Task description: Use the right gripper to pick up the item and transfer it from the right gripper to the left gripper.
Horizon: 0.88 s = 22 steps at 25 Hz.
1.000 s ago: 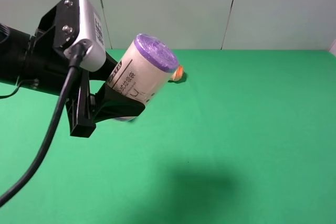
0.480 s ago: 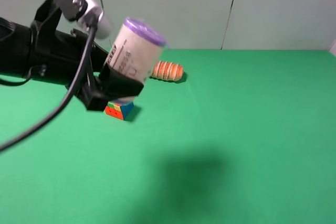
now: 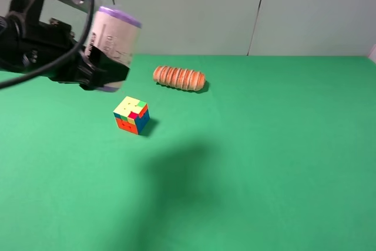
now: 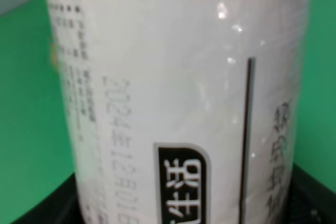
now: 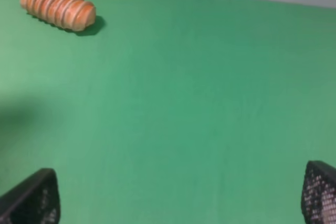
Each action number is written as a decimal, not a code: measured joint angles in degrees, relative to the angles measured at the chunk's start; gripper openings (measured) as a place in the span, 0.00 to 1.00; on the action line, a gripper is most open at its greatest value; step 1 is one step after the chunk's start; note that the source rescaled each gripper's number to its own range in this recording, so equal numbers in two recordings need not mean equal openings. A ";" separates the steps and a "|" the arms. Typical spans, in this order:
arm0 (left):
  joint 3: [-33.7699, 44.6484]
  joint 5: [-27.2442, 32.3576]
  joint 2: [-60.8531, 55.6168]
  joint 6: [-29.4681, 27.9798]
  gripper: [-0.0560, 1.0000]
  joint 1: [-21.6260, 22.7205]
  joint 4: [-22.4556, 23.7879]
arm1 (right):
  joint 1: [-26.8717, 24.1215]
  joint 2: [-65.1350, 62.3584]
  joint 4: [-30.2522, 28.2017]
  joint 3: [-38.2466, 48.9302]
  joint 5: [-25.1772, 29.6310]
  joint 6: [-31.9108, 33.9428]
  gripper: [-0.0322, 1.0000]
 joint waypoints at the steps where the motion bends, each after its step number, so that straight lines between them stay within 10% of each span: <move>1: -0.34 0.54 0.05 -1.46 0.06 1.68 1.70 | 0.00 0.00 0.00 0.00 0.00 0.00 1.00; 12: -6.07 8.95 0.49 -23.96 0.06 15.03 26.08 | 0.00 0.00 0.00 0.00 0.00 0.00 1.00; 22: -15.09 21.94 15.70 -42.27 0.06 16.93 41.80 | 0.00 0.00 0.00 0.00 0.00 0.00 1.00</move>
